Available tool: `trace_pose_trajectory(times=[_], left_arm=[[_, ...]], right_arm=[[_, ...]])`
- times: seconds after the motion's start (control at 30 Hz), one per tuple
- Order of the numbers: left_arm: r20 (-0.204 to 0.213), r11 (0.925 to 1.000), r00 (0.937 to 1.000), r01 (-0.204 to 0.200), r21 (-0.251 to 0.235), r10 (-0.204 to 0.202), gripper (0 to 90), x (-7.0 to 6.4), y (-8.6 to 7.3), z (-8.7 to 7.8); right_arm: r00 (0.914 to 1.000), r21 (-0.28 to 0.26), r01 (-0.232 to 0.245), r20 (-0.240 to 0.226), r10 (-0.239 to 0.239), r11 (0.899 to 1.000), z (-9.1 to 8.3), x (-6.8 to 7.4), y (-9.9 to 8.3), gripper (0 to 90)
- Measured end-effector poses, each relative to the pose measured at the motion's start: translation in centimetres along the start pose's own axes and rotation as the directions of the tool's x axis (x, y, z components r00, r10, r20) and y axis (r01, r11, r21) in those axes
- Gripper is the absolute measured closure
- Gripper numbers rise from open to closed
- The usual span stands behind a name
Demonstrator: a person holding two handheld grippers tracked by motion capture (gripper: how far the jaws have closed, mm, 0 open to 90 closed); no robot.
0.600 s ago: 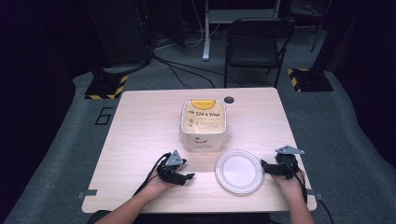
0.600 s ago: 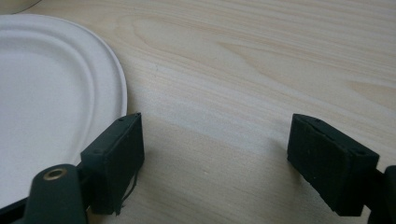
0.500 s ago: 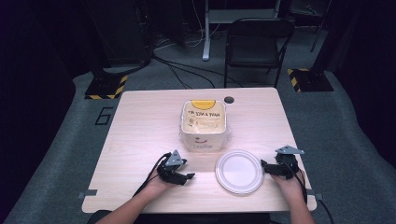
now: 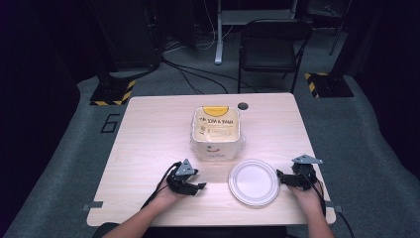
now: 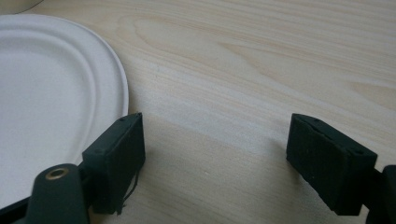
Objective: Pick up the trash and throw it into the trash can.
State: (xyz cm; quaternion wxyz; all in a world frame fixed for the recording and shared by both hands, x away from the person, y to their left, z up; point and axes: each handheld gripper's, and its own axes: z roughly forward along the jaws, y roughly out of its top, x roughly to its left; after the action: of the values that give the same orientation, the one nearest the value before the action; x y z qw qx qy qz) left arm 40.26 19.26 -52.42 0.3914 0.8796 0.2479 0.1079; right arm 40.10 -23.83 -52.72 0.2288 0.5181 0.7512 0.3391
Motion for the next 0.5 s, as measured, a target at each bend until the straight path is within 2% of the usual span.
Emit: trace_pose_trajectory(times=[0.17,0.3,0.5], left_arm=[[0.034,0.9996,0.9992,-0.022,-0.02,0.023,38.3,-0.8,1.2,-0.3],[0.056,0.9996,0.998,-0.029,-0.006,0.029,37.7,-1.7,2.2,0.1],[0.076,0.9984,0.9956,-0.056,0.009,0.055,38.9,-2.5,2.8,1.1]], right_arm=[[1.0,0.0,0.0,-0.001,0.0,1.0,0.0,0.0,0.0,18.6],[1.0,0.0,0.0,-0.001,0.0,1.0,0.0,0.0,0.0,18.6],[1.0,-0.002,0.003,0.0,-0.003,1.0,0.0,0.0,0.0,19.7]])
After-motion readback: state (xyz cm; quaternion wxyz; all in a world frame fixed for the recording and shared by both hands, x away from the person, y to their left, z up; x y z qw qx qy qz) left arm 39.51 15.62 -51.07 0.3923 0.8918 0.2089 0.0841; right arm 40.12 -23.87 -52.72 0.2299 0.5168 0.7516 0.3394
